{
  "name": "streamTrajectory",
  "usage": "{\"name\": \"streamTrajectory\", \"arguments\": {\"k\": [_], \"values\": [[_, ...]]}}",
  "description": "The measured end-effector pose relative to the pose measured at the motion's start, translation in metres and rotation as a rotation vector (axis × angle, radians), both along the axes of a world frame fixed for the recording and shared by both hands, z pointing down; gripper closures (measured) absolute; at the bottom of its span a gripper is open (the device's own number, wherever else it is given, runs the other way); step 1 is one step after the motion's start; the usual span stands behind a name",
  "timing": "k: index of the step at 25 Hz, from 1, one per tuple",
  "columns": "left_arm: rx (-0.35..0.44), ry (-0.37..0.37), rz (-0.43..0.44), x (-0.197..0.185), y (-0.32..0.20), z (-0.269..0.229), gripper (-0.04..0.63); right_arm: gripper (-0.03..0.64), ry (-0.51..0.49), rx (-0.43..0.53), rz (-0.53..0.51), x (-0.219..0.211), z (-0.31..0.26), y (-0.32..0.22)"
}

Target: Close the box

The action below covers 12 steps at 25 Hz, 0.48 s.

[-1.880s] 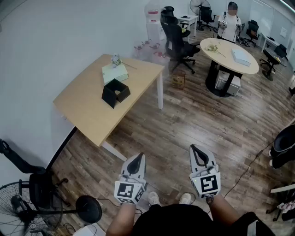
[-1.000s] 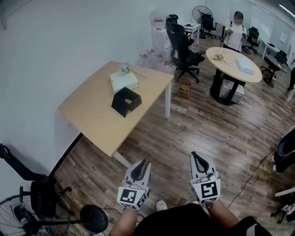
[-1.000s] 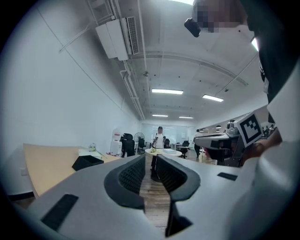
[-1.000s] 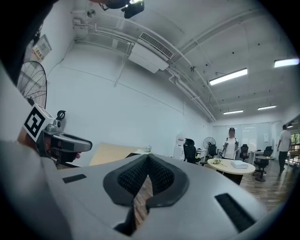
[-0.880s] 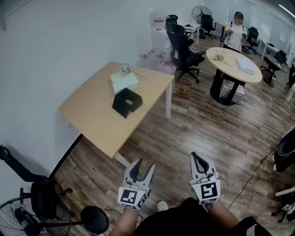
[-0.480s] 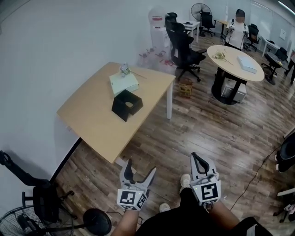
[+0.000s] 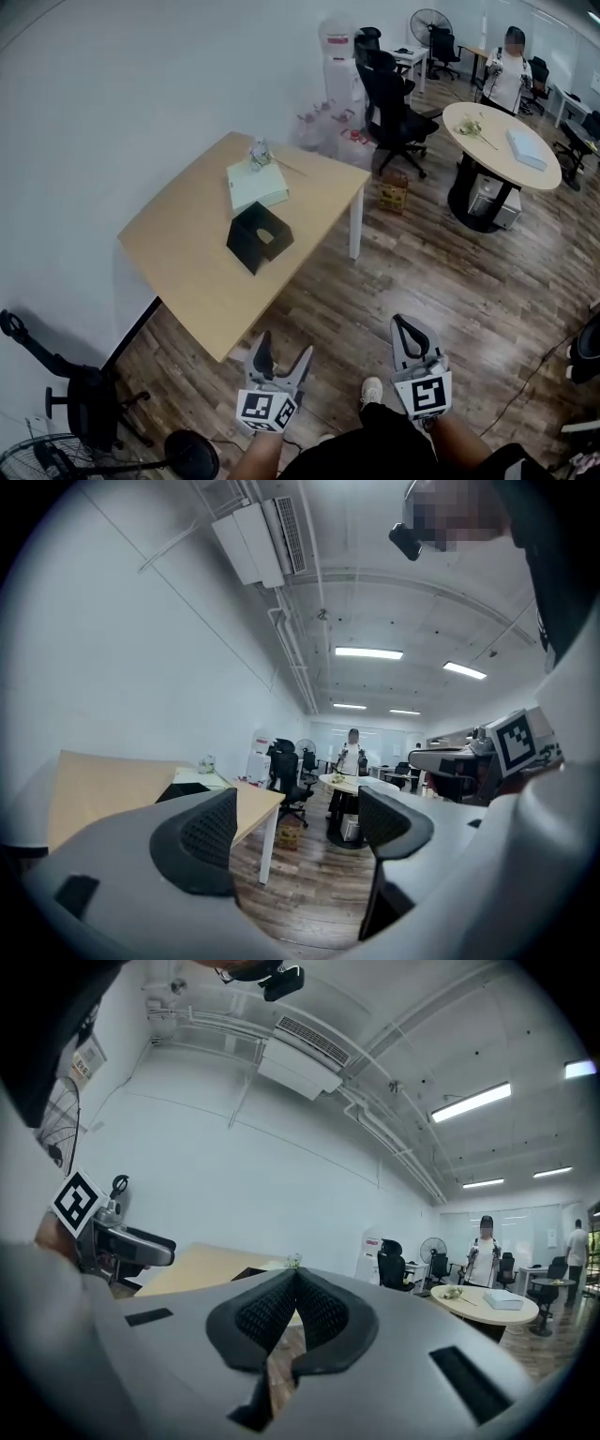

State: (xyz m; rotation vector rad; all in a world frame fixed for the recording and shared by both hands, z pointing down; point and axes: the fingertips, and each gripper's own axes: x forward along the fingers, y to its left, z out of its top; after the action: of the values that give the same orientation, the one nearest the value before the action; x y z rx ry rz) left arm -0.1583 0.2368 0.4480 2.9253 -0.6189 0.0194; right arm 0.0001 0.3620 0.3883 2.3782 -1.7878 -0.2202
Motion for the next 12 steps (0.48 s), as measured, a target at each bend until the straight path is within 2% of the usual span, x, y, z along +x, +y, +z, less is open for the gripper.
{"name": "streamTrajectory", "arguments": {"k": [5, 12], "values": [[-0.074, 0.049, -0.075, 0.044, -0.028, 0.002, 0.207, 0.604, -0.014, 0.003, -0.049, 0.055, 0.000, -0.030], [-0.244, 0.204, -0.177, 0.085, -0.060, -0.002, 0.209, 0.604, -0.010, 0.010, -0.161, 0.104, -0.001, -0.066]]}}
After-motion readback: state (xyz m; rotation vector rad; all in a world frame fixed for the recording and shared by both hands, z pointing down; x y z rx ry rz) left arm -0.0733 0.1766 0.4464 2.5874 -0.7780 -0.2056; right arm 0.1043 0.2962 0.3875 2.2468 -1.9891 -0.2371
